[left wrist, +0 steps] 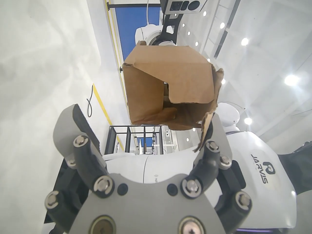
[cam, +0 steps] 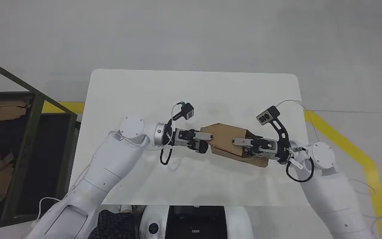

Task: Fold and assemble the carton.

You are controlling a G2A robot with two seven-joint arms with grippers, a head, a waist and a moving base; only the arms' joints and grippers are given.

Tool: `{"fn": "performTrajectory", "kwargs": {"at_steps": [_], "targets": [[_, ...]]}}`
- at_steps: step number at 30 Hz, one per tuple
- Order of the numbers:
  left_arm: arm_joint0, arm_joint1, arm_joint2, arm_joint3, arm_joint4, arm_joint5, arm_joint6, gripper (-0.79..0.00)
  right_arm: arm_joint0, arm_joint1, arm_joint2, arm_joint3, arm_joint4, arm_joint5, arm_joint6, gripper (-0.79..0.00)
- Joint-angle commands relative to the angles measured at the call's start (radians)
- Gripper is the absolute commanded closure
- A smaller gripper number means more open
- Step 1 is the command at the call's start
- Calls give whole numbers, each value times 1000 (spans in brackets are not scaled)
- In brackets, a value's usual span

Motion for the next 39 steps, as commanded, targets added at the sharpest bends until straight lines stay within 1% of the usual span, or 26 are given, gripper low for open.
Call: {"fn": "performTrajectory", "kwargs": {"at_steps": [1, 12, 32, 39], "targets": [[-1, -1, 1, 1, -5, -7, 4, -785, -1, 0, 2, 1, 4, -2, -1, 0], [12, 3, -17, 13, -34, -16, 15, -785, -23, 2, 23, -7, 32, -11, 8, 0], [-25, -22, 54, 63, -97, -28, 6, -785, -19, -6, -1, -13, 71, -31, 12, 0], [-29, -22, 49, 71, -100, -32, 3, -785, -21, -6, 8, -8, 73, -35, 17, 0]]}}
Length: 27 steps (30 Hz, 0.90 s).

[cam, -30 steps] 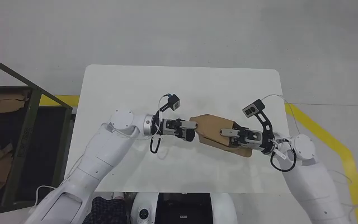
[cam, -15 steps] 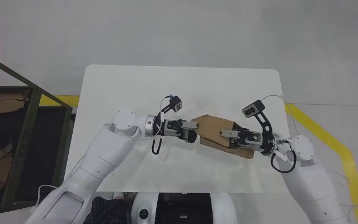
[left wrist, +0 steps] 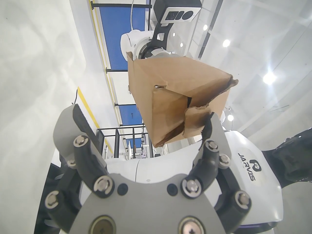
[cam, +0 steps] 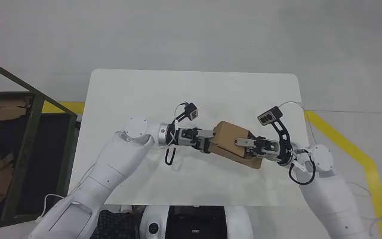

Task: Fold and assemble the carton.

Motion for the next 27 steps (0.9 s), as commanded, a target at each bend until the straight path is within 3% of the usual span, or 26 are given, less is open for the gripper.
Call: {"fn": "performTrajectory", "kwargs": {"at_steps": [1, 27], "targets": [[2, 1, -3, -1, 3, 0, 0, -785, -2, 1, 5, 0, 0, 1, 2, 0], [11, -1, 14, -31, 29, 18, -5, -785, 13, -7, -33, 10, 14, 26, 48, 0]]}}
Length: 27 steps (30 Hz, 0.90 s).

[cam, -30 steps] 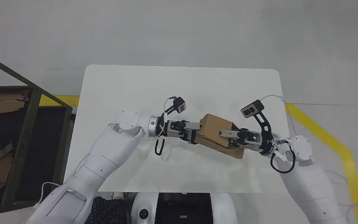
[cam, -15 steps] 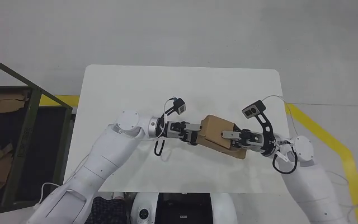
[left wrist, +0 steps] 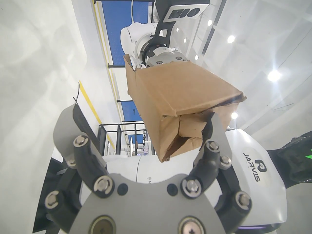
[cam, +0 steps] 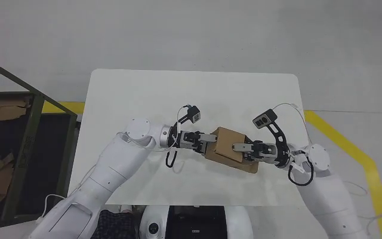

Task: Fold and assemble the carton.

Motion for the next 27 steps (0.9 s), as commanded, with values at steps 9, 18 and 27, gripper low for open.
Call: {"fn": "performTrajectory", "kwargs": {"at_steps": [9, 18, 27], "targets": [[-2, -2, 4, 3, -1, -2, -4, -785, 7, -3, -9, 11, 4, 1, 2, 0], [-6, -3, 7, 7, -2, -3, -4, -785, 10, -5, -13, 17, 6, 0, 5, 0], [8, 8, -41, 6, 4, -22, 18, -785, 6, -4, -1, 24, 3, 0, 14, 0]]}}
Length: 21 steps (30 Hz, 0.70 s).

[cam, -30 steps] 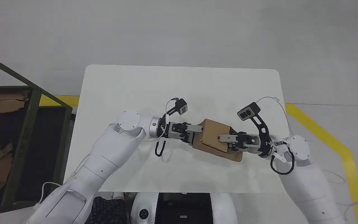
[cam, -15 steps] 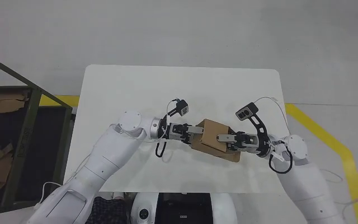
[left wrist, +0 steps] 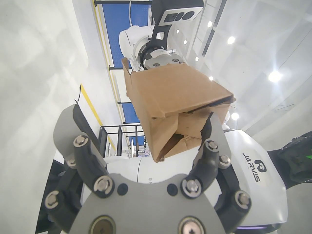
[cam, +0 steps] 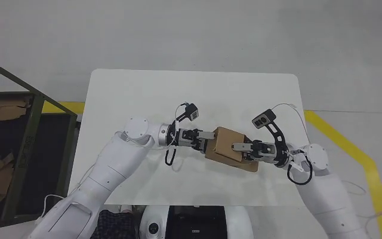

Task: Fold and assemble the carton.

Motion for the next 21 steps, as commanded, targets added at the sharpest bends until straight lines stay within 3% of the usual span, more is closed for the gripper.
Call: {"fn": "performTrajectory", "kwargs": {"at_steps": [1, 14, 21], "targets": [[11, 6, -21, -6, 3, -3, 5, -785, -3, 1, 4, 1, -1, 5, 6, 0], [76, 31, -97, -75, 21, 7, 13, -785, 17, 3, -12, 30, 22, 40, 149, 0], [88, 35, -113, -104, 73, -92, 58, -785, 36, 1, -37, 50, 2, 51, 166, 0]]}}
